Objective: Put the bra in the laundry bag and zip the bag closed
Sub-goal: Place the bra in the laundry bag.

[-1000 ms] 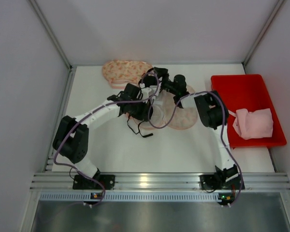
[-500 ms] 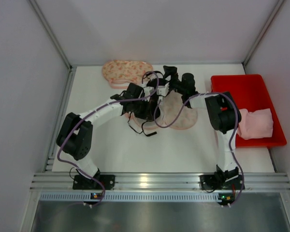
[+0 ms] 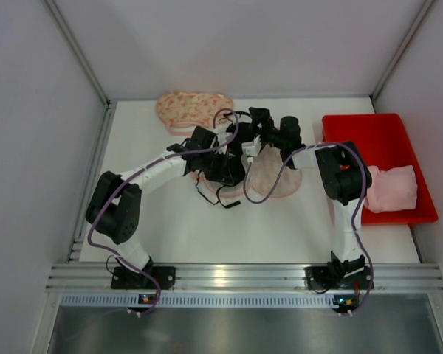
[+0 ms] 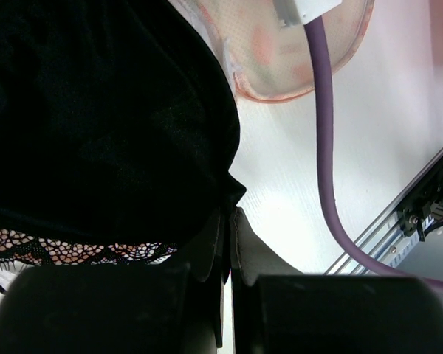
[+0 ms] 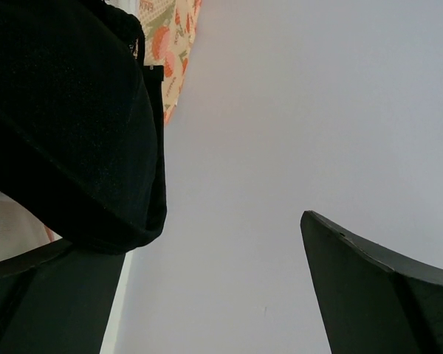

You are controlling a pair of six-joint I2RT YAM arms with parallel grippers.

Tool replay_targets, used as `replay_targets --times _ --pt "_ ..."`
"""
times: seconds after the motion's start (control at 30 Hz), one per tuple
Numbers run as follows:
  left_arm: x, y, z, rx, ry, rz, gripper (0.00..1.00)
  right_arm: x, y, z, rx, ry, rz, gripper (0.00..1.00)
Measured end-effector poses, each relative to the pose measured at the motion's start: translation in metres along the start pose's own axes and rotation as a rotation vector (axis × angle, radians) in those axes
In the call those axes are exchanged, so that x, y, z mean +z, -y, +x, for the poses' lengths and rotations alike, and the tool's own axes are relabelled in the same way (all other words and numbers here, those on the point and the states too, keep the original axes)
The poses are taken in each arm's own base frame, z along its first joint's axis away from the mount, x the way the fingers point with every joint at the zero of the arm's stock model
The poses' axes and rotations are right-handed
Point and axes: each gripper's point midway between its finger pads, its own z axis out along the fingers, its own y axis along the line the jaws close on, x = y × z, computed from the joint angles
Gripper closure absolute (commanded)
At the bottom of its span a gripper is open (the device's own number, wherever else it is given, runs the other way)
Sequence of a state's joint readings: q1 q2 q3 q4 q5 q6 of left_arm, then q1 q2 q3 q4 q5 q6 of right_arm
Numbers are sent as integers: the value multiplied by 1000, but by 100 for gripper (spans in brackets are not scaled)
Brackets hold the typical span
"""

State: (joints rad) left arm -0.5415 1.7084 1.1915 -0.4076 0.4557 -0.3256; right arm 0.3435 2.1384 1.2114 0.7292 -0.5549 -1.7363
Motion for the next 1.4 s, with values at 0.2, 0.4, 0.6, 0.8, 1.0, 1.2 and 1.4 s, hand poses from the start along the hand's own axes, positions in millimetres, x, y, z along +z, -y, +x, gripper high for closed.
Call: replay_targets --times 0.2,0.4,0.6,0.8,1.0,1.2,1.4 --pt "-1 -8 5 -33 -7 -9 100 -1 -2 1 -49 9 -13 1" --pt "-5 -11 1 -50 5 -10 100 -12 -21 17 -99 -6 -84 1" --pt "-4 -15 7 -60 -4 -14 100 -18 -34 27 -65 -42 -131 1" --pt "-9 -17 11 -68 -2 -19 100 -31 -31 38 111 -123 -158 1" --pt "-19 -19 2 -66 38 -27 100 -75 8 50 363 -269 -192 1" --pt "-20 -24 0 -70 50 -51 100 -114 23 34 766 -389 -258 5" --pt "-20 -26 -2 -97 58 -69 100 -133 -9 -13 1295 -490 -395 28"
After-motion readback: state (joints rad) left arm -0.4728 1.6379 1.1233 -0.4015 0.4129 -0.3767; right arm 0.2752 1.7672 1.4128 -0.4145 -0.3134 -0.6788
